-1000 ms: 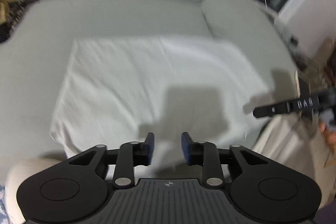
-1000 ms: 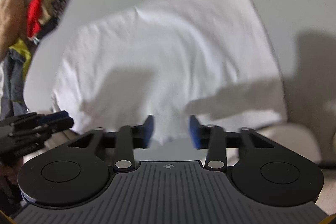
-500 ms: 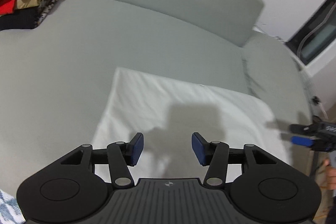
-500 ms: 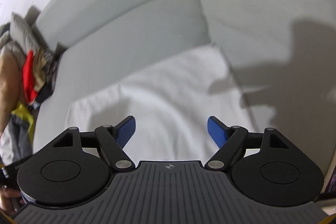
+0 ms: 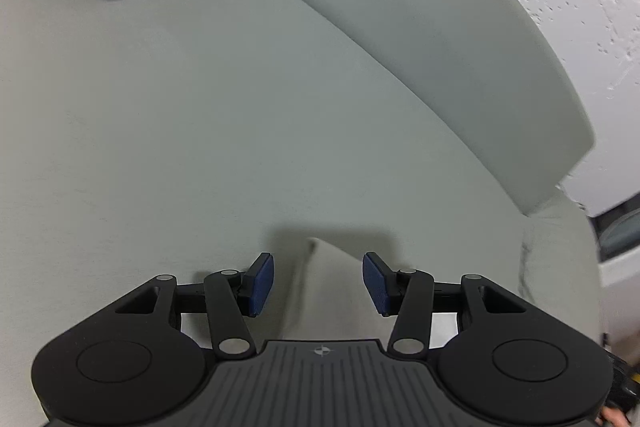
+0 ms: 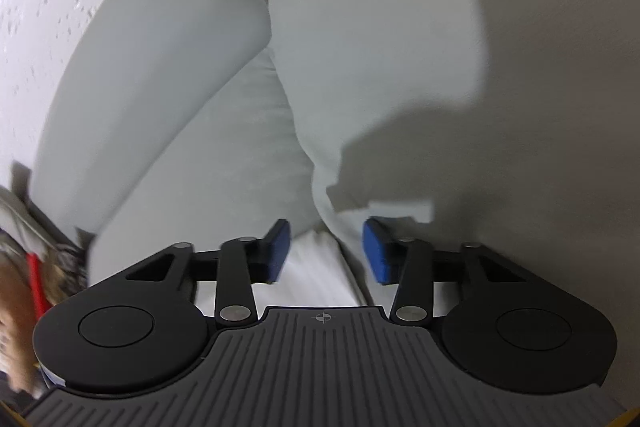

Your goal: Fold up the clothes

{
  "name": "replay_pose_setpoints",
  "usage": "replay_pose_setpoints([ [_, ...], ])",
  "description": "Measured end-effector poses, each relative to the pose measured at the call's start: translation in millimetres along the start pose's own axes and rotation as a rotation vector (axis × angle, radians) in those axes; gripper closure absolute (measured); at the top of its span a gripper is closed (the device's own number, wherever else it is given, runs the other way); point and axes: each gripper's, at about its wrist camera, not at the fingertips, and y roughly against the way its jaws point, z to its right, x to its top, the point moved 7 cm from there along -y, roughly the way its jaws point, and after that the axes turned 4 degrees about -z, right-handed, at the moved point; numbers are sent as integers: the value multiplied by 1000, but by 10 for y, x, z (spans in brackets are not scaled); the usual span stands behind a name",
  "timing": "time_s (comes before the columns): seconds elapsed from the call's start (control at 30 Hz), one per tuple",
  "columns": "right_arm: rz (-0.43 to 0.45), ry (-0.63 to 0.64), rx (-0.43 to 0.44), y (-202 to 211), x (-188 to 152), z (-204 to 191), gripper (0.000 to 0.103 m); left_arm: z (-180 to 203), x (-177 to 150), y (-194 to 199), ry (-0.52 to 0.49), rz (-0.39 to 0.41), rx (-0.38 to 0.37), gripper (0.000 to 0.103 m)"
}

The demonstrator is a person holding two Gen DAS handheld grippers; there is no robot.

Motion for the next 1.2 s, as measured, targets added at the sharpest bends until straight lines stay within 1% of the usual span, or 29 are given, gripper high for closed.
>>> replay_pose_setpoints([
  [0.13,-81,13,-30,-206,52,-41,61,57,20,-154,-16,-26,-42,60],
  [0.2,-124,26,-41,-276,55,-91,56,98,19,-187,-16,-47,-66,63],
  [0.27,-156,30,-50,-335,63,-132,54,133,-3,-214,-32,-64,-70,72],
  [0.3,-160,23,-51,-355,71,-144,61,145,-15,-227,-41,-70,-68,74],
  [0.33,-168,10,-46,-384,74,-142,68,151,-24,-239,-45,-74,-67,78],
  [0.37,-172,-12,-36,-407,62,-118,87,133,-19,-254,-33,-72,-66,86],
  [0.4,-171,-38,-26,-423,43,-85,96,117,-16,-264,-23,-67,-66,89],
  [0.43,-170,-63,-15,-439,24,-53,97,112,-18,-254,-20,-55,-67,93],
  [0.47,-140,-60,-19,-406,13,-45,98,114,-20,-237,-23,-38,-65,95],
  [0.6,47,18,-66,-145,-12,-77,100,210,-1,-80,-126,85,-17,95],
  [0.63,71,34,-83,-121,-20,-78,100,221,4,-71,-146,107,4,95],
  [0.73,116,59,-145,-121,-46,-87,101,217,-50,-183,-183,118,99,95],
  [0.8,130,90,-188,-141,-79,-134,100,186,-84,-227,-172,112,132,93],
  [0.87,135,84,-206,-115,-84,-135,101,183,-76,-136,-172,117,162,85],
  [0.9,144,54,-198,-51,-70,-114,100,182,-71,-90,-173,120,177,85],
  [0.97,185,25,-213,170,-42,-86,100,171,-43,80,-178,139,217,85],
  [1.0,214,28,-232,316,-35,-76,89,164,-23,190,-183,154,240,86],
  [1.03,248,39,-255,479,-31,-67,85,157,-9,305,-183,167,257,87],
  [1.07,278,43,-269,651,-33,-43,68,152,-19,434,-170,176,255,85],
  [1.1,303,38,-268,825,-46,-7,56,150,-38,562,-158,183,250,85],
  [1.2,307,24,-236,1280,-205,138,56,201,-204,915,-140,180,203,78],
])
